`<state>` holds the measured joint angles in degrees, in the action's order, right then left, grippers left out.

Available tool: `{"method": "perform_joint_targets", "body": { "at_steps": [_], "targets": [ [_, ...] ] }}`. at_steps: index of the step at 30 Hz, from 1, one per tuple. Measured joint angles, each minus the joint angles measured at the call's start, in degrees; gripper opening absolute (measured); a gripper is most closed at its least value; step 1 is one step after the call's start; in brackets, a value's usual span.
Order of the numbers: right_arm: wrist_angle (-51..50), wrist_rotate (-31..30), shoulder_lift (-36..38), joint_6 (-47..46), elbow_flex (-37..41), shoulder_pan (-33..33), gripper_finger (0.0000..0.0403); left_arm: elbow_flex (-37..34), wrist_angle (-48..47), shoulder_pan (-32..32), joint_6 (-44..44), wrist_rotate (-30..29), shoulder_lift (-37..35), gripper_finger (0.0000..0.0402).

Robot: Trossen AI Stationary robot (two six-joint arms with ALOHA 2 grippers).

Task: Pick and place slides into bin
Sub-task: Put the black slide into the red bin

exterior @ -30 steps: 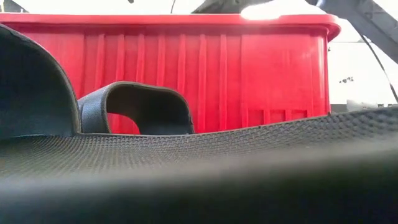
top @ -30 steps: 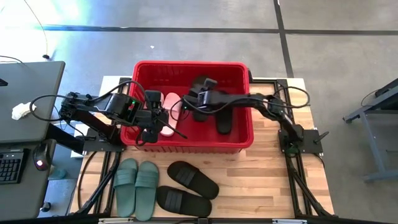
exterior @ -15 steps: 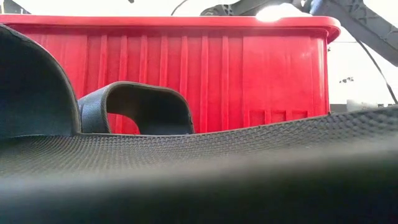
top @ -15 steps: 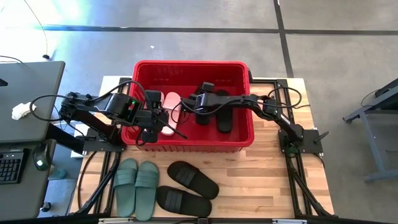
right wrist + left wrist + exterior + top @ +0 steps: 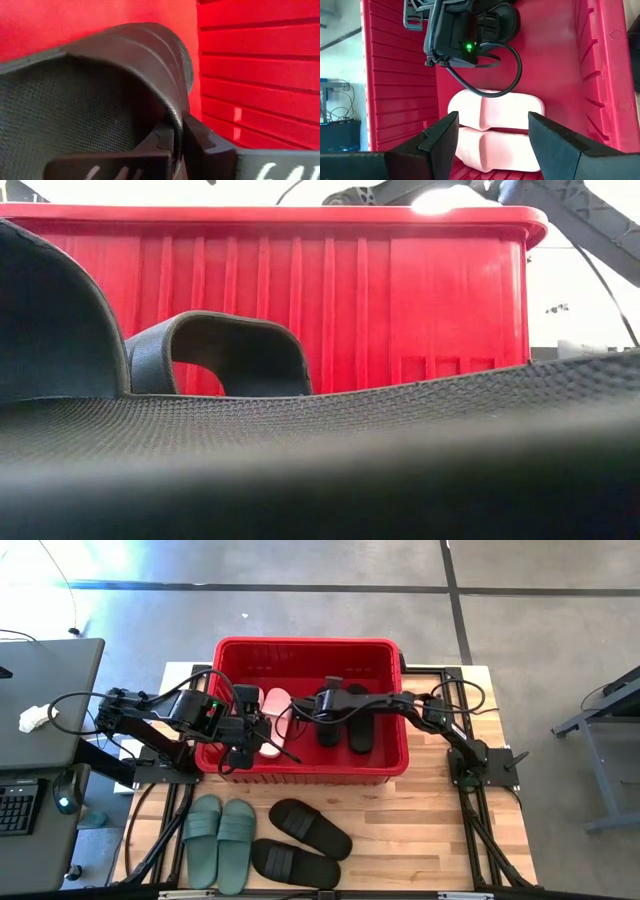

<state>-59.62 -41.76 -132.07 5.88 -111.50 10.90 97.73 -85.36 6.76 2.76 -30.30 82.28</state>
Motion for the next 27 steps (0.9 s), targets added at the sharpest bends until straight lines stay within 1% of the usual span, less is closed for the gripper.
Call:
{"method": "perform_joint_targets", "body": {
  "at_steps": [5, 14, 16, 19, 22, 27],
  "targets": [
    [0.36, -0.04, 0.00, -0.88, 0.00, 0.02, 0.0000, 0.00, 0.07, 0.00, 0.00, 0.00, 0.00, 0.0221],
    [0.25, 3.13, 0.00, -0.39, 0.00, 0.09, 0.0001, 0.00, 0.15, 0.00, 0.00, 0.00, 0.00, 0.0221],
    [0.31, 4.57, 0.00, -0.32, 0.00, 0.25, 0.0006, 0.00, 0.16, -0.01, 0.00, 0.00, 0.00, 0.0221],
    [0.31, 5.51, 0.00, -0.82, 0.00, 0.43, 0.0029, 0.00, 0.17, 0.00, 0.00, 0.00, 0.00, 0.0221],
    [0.36, 5.68, 0.00, -0.64, 0.00, 0.61, 0.0067, 0.00, 0.20, 0.00, -0.02, 0.00, 0.00, 0.0221],
    [0.34, 1.53, 0.00, -0.82, 0.00, 1.07, 0.0127, 0.00, 0.22, -0.01, -0.02, 0.02, 0.00, 0.0221]
  ]
}}
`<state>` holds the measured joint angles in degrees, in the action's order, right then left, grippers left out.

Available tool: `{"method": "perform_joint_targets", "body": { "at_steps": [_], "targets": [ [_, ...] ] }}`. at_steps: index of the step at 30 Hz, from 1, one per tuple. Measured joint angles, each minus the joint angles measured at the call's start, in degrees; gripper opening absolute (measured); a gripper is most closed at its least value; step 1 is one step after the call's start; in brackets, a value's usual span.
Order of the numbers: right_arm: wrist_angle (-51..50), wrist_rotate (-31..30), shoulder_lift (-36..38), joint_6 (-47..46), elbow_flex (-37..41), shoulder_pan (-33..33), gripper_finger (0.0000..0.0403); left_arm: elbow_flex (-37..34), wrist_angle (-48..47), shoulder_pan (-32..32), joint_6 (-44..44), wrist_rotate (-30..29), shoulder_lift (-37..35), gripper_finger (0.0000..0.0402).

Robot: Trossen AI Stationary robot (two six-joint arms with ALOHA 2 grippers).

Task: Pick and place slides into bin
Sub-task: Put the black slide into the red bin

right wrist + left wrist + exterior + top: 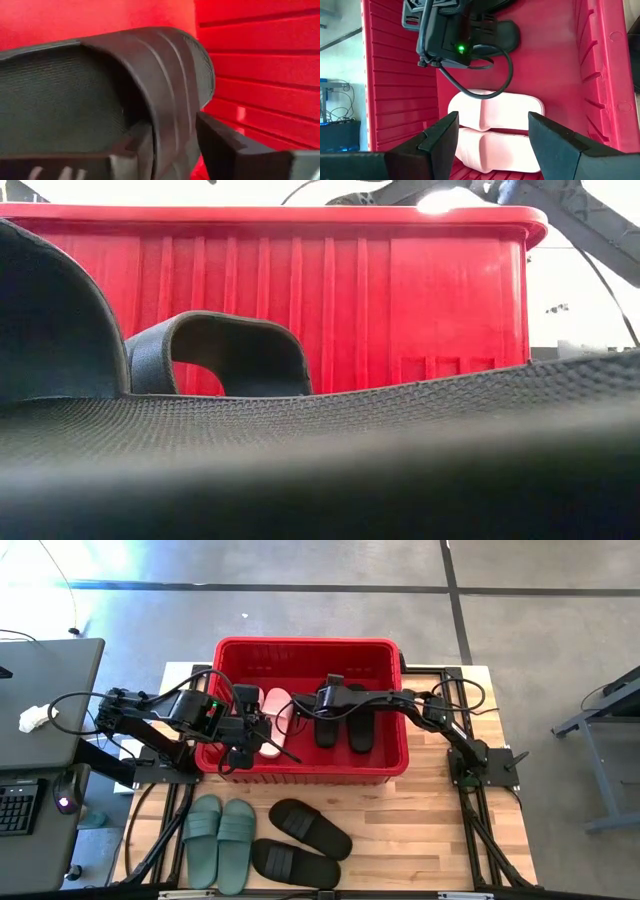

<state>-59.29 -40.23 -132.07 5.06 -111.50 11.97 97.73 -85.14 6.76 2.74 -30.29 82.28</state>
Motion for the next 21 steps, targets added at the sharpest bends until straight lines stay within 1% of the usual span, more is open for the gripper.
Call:
{"method": "perform_joint_targets", "body": {
  "at_steps": [2, 5, 13, 18, 21],
  "targets": [
    [-0.39, -0.96, 0.00, 0.58, 0.00, 0.15, 0.0141, 0.00, 0.00, 0.01, 0.00, -0.01, 0.00, 0.0221],
    [-0.85, -1.50, 0.00, 2.16, 0.00, 0.05, 0.0151, 0.00, 0.00, 0.01, 0.00, -0.01, 0.00, 0.0221],
    [0.09, 0.84, 0.00, 2.95, -0.02, 0.06, 0.0154, 0.00, 0.02, -0.01, 0.00, 0.01, 0.00, 0.0221],
    [0.46, 5.08, 0.00, 4.00, -0.02, 0.31, 0.0154, 0.00, 0.22, 0.01, -0.02, 0.01, 0.00, 0.0221],
    [0.30, 4.67, 0.00, 4.01, -0.02, 0.31, 0.0154, 0.00, 0.22, -0.01, -0.04, 0.01, 0.00, 0.0221]
  ]
}}
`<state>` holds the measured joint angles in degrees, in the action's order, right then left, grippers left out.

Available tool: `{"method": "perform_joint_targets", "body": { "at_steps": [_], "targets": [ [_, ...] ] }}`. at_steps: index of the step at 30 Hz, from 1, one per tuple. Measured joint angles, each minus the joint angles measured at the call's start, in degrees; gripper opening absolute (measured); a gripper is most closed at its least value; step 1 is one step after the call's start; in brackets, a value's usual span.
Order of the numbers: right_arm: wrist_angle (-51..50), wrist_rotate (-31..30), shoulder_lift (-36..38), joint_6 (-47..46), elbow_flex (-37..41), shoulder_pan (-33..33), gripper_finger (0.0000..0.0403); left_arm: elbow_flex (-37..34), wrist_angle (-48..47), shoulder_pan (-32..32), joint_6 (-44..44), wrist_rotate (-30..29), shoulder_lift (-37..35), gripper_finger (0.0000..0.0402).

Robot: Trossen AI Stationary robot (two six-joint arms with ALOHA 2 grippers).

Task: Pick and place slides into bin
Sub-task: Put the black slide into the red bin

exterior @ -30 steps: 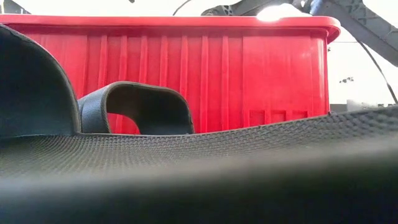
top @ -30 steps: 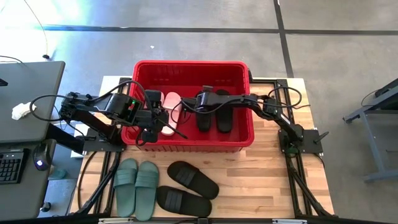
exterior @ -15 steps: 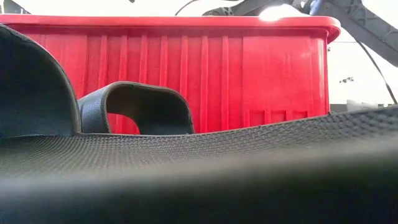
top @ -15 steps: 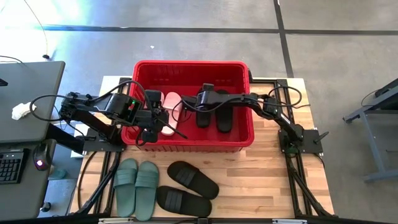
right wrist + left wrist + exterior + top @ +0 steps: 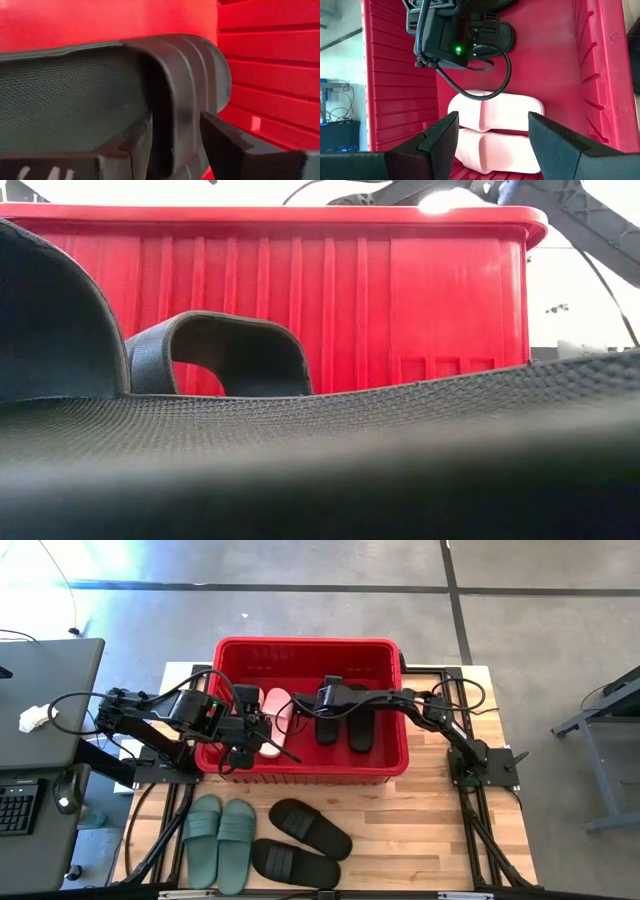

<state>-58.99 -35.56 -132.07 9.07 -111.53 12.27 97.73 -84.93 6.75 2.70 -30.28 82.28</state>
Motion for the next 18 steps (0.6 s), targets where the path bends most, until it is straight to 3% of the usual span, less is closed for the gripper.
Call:
{"method": "perform_joint_targets", "body": {
  "at_steps": [18],
  "targets": [
    [-1.41, 0.73, 0.28, -0.51, -0.17, -1.29, 0.0154, 0.00, 0.00, 0.01, -0.02, 0.00, 0.00, 0.0221]
  ]
}}
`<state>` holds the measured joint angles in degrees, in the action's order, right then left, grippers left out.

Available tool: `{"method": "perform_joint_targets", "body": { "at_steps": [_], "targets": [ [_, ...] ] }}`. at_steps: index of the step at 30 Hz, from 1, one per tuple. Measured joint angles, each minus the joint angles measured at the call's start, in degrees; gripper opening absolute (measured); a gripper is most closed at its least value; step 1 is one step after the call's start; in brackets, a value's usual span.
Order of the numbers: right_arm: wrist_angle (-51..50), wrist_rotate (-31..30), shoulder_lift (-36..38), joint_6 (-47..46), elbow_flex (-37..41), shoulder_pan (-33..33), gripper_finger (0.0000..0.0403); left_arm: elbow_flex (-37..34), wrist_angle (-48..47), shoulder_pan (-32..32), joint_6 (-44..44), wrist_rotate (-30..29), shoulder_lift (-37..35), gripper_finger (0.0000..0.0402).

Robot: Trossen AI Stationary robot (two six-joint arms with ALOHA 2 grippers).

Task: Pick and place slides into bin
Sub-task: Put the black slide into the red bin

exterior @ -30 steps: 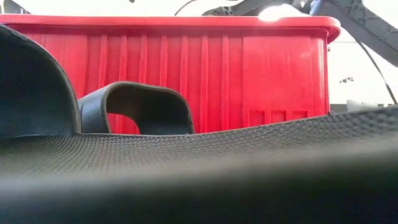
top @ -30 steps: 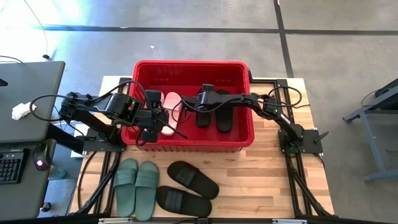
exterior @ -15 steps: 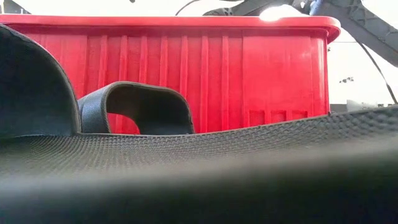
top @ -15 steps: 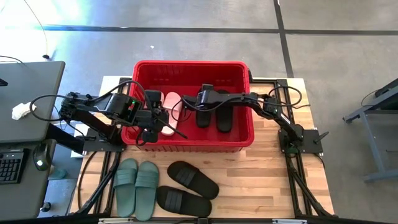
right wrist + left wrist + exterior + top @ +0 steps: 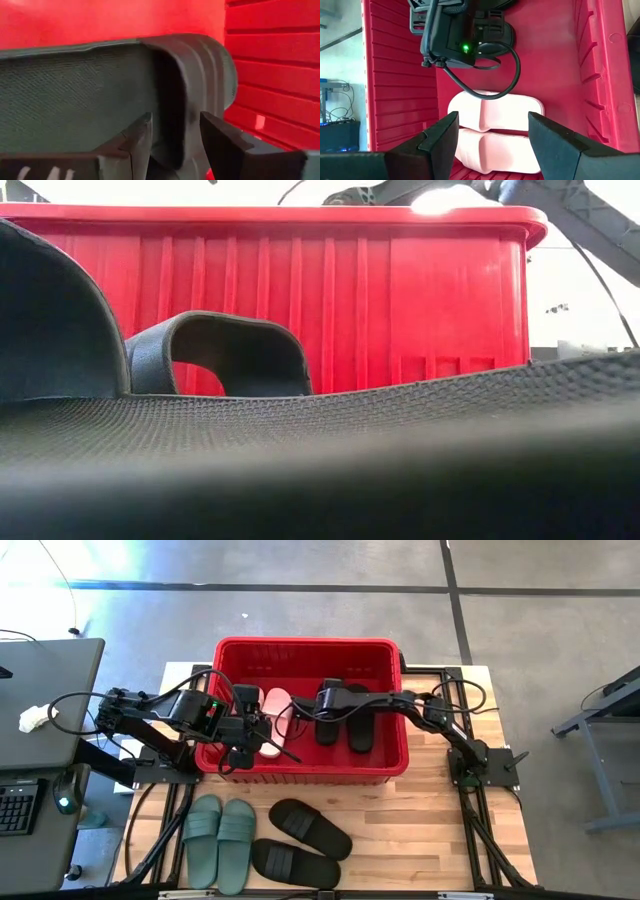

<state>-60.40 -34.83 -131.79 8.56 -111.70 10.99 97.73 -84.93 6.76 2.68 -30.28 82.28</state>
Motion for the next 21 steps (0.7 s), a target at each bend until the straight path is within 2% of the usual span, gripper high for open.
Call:
{"method": "perform_joint_targets", "body": {
  "at_steps": [7, 12, 21],
  "targets": [
    [-0.71, -3.50, 2.90, -1.01, -0.02, -1.41, 0.0154, -0.02, 0.02, 0.00, 0.00, 0.00, 0.00, 0.0221],
    [-1.88, -3.70, 6.16, -1.04, -0.04, -2.12, 0.0154, -0.02, 0.00, 0.00, -0.03, 0.00, 0.00, 0.0221],
    [-5.12, -3.99, 15.62, -1.00, -0.04, -3.56, 0.0154, -0.02, 0.04, -0.01, -0.46, 0.00, 0.00, 0.0221]
  ]
}}
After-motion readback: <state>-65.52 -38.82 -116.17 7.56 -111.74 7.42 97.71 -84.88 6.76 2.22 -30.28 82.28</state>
